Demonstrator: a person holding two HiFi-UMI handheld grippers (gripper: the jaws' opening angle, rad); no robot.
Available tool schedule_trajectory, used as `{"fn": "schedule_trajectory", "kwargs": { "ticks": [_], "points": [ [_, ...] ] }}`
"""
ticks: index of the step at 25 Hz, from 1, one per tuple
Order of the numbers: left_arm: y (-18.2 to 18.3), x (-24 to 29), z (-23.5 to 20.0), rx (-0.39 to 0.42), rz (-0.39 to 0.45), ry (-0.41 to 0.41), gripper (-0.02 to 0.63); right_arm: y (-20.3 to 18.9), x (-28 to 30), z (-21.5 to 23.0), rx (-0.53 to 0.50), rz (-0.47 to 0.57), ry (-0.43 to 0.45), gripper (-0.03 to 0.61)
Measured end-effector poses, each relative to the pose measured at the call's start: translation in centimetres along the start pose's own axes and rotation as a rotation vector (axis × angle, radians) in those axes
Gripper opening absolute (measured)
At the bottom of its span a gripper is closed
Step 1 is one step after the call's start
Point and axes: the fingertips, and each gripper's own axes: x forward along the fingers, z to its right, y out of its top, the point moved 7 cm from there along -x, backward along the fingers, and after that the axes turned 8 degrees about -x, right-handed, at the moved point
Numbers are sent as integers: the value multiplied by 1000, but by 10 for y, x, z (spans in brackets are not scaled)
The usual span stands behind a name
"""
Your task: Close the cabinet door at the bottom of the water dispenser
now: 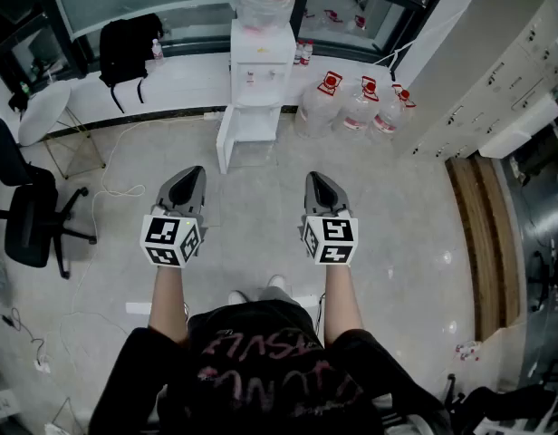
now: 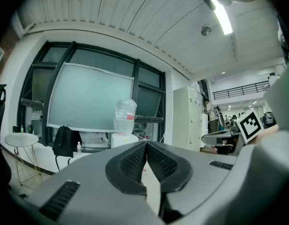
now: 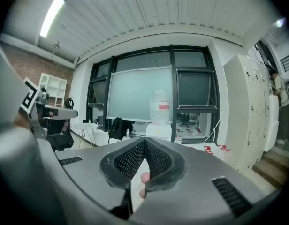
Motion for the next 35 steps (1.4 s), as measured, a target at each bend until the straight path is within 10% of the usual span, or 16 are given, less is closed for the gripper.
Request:
{"fn": "schedule_trajectory", "kwargs": {
  "ticks": [19, 35],
  "points": [
    [-14, 26, -10, -13, -24, -42, 15, -9, 23, 3, -59, -30, 1, 12],
    [-25, 190, -67, -43, -105, 32, 15, -23, 196, 85, -3, -28, 53, 12]
  ]
}}
